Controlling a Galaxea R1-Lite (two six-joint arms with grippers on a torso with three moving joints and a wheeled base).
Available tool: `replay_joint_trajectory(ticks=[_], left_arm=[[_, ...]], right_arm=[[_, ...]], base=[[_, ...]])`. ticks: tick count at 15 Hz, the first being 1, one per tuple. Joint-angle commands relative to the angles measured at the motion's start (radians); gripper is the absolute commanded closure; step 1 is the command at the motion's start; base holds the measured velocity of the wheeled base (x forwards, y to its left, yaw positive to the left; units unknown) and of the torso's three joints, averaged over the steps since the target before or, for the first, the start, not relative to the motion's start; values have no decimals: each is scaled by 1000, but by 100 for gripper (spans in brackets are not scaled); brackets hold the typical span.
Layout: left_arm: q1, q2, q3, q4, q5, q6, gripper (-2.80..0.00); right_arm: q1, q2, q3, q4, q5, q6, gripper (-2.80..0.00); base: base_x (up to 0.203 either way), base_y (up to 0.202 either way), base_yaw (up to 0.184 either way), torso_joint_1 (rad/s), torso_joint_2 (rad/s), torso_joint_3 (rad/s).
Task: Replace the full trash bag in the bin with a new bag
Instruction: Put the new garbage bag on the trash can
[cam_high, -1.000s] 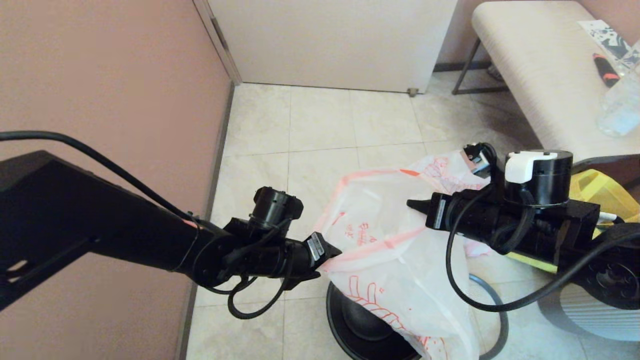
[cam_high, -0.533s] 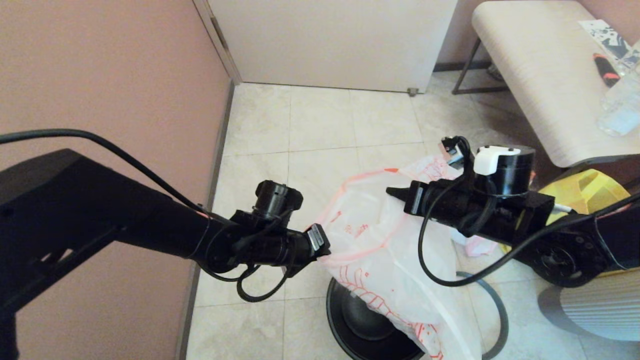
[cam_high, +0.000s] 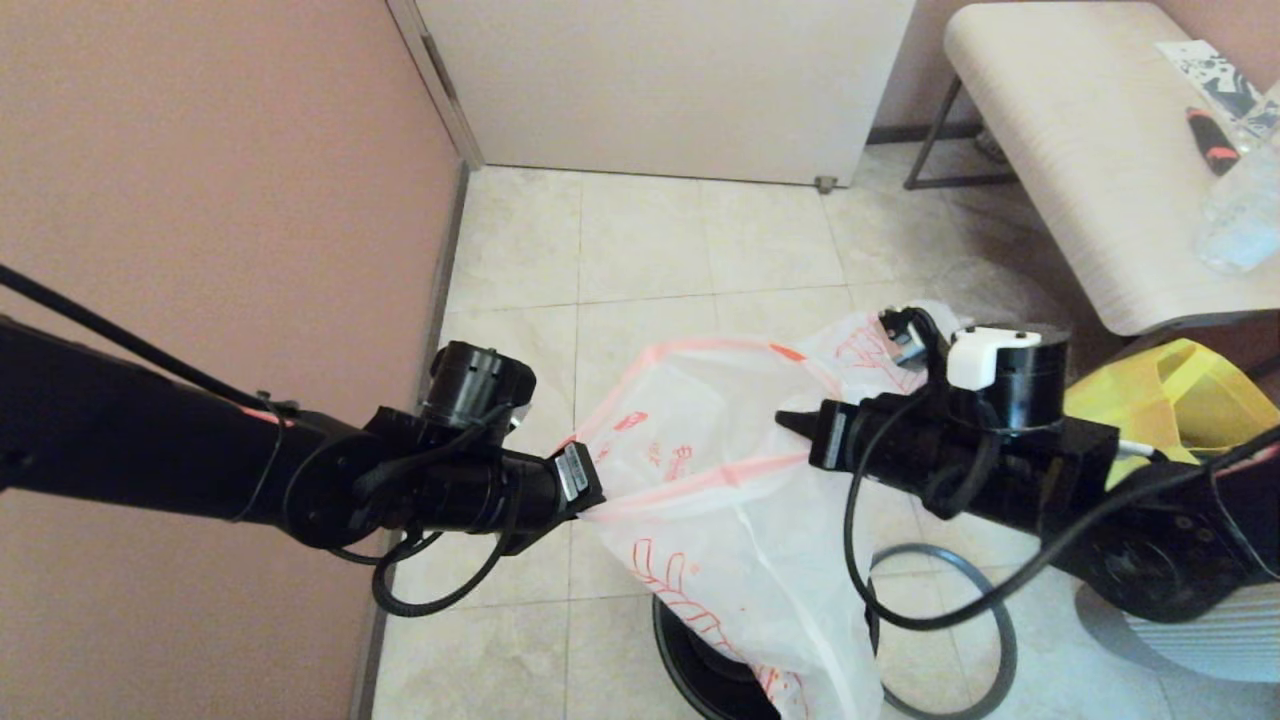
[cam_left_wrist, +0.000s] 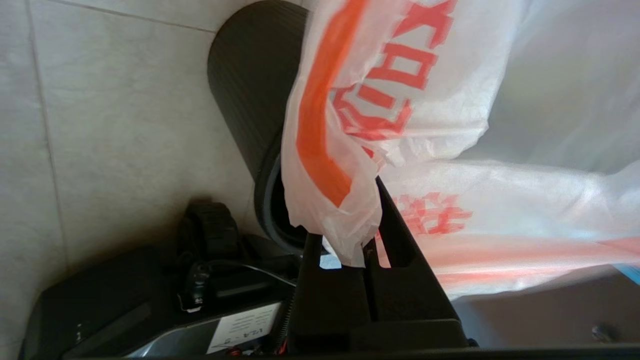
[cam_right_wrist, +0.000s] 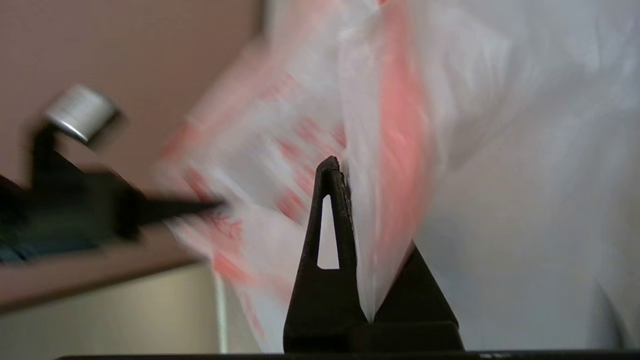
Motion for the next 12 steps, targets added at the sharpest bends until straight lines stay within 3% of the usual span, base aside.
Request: replay_joint_trajectory(ticks=[1, 3, 7, 12], left_arm=[[-12, -17, 30, -10, 4, -5, 0], [-41, -12, 54, -24, 16, -3, 0], [-65, -3, 55, -41, 29, -3, 0], [-65, 16, 76, -61, 26, -5, 0]], right_arm=[[-3, -151, 162, 9, -58, -21, 0], [-2, -229, 258, 104, -103, -68, 0], [25, -322, 331, 363, -109, -106, 0], [116, -89, 316, 434, -98, -124, 0]], base=[[0, 0, 0, 0, 0, 0], [0, 0, 0, 0, 0, 0], [0, 0, 0, 0, 0, 0], [0, 0, 0, 0, 0, 0]])
